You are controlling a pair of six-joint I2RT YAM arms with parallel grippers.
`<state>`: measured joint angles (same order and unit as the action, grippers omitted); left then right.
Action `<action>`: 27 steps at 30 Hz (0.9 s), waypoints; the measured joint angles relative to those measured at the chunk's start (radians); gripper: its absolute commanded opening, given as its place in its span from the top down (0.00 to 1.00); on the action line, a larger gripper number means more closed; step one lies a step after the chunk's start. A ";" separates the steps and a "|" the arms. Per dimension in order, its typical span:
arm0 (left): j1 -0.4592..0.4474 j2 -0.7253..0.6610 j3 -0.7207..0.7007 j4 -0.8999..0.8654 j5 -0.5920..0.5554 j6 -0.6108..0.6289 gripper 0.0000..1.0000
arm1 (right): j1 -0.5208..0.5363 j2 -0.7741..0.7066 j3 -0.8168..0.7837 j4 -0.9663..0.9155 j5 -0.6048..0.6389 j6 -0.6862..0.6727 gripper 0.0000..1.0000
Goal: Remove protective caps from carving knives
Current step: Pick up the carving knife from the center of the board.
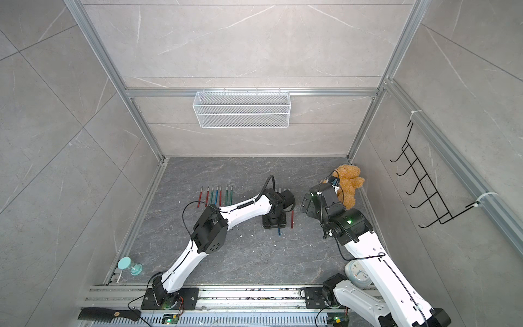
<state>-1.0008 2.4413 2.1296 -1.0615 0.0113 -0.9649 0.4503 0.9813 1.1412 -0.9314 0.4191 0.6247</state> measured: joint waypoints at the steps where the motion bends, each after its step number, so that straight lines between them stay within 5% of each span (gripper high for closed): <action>1: 0.000 0.000 0.000 -0.003 -0.001 0.004 0.62 | 0.000 0.000 0.000 0.000 -0.001 0.000 0.00; 17: 0.000 -0.026 -0.057 0.005 -0.030 0.040 0.89 | 0.000 0.012 0.000 0.001 -0.051 0.000 0.01; 27: 0.000 -0.118 -0.211 0.037 -0.093 0.071 1.00 | 0.000 0.045 0.000 0.011 -0.118 0.000 0.01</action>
<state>-1.0004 2.3230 1.9186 -1.0241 -0.0822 -0.8936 0.4500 1.0267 1.1408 -0.9199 0.3008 0.6250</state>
